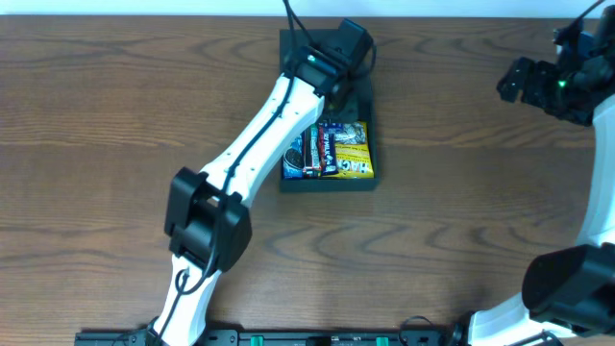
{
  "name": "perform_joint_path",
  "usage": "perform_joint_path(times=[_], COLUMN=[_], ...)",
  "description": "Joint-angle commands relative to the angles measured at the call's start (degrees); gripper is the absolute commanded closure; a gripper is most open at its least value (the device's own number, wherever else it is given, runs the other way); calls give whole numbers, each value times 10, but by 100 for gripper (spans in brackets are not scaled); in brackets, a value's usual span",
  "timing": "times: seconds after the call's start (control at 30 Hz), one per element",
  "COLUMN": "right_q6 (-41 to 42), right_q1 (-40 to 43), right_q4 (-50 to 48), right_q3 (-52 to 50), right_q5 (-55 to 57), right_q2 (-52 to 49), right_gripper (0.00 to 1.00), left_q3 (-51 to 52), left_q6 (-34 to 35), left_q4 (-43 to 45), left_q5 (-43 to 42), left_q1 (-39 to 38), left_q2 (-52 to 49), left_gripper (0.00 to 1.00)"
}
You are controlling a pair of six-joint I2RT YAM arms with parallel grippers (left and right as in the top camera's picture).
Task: Pack container
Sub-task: 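Lower the Eclipse tin into the box and release it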
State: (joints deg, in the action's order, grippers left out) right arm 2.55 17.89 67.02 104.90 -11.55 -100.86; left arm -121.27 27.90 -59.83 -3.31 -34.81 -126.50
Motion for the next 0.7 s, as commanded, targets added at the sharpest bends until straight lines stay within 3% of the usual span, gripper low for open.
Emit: perform_joint_path(times=[0.0, 0.57, 0.6, 0.63, 0.67], right_q6=[6, 6, 6, 6, 6], right_q1=[12, 19, 19, 19, 19], right_q4=[0, -8, -8, -8, -8], right_q3=[4, 4, 4, 4, 4], right_q5=[1, -3, -3, -3, -3], right_q2=[10, 10, 10, 10, 10], right_gripper=[1, 1, 1, 1, 1], left_q3=[5, 5, 5, 5, 5], left_q6=[45, 51, 51, 51, 51], left_q4=[-4, -40, -40, -40, -40], left_q5=[-23, -8, -8, -8, -8], left_q1=[-13, -50, -50, -50, -50], left_q2=[-27, -54, -54, -54, -54], left_gripper=[94, 94, 91, 76, 51])
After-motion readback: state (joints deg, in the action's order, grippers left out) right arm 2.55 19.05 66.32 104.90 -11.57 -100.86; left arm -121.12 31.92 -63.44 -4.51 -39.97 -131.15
